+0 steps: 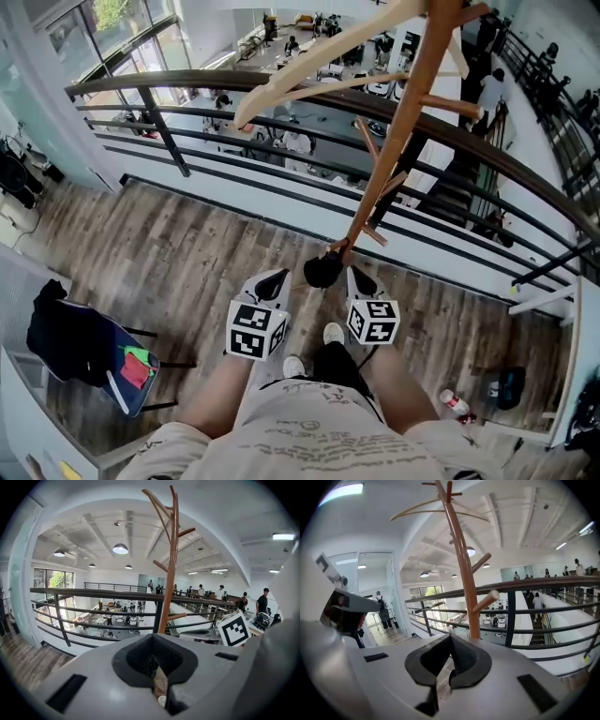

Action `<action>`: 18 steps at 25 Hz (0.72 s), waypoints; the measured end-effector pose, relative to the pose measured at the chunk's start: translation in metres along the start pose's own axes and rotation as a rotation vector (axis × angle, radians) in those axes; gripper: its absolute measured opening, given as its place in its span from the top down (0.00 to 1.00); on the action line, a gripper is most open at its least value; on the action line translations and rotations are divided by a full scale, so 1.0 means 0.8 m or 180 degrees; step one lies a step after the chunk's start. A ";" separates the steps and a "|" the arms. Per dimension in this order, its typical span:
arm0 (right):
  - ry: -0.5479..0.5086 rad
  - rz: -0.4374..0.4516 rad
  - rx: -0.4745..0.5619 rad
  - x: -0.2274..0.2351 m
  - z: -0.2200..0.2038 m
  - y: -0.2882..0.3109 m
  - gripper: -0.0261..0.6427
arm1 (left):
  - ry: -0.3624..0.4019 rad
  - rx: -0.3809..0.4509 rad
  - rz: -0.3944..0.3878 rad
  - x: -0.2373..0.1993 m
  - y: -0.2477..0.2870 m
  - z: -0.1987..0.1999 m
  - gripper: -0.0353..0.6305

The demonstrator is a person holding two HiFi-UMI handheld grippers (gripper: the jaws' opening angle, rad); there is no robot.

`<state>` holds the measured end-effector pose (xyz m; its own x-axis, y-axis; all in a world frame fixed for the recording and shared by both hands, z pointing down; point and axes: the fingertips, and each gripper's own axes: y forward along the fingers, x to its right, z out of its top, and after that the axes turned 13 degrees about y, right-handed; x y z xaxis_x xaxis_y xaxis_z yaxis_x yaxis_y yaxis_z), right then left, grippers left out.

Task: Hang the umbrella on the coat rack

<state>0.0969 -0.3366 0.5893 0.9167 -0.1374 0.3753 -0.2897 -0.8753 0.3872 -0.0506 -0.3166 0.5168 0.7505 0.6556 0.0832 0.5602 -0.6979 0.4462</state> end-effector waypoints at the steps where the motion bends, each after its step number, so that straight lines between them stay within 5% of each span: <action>1: -0.0028 0.0036 0.0048 -0.009 0.011 -0.012 0.96 | 0.0004 0.0041 -0.0024 0.003 0.001 0.007 0.94; 10: -0.0258 0.0122 0.0502 -0.072 0.111 -0.108 0.96 | 0.0162 0.0428 -0.0304 0.039 0.009 0.078 0.94; 18: -0.0165 -0.0239 0.0846 -0.050 0.145 -0.156 0.96 | 0.0318 0.0599 -0.0428 0.057 0.012 0.113 0.94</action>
<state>0.1285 -0.2757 0.4279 0.9476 -0.0852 0.3078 -0.1445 -0.9739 0.1752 0.0207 -0.3199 0.4446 0.6317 0.7648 0.1262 0.7150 -0.6378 0.2863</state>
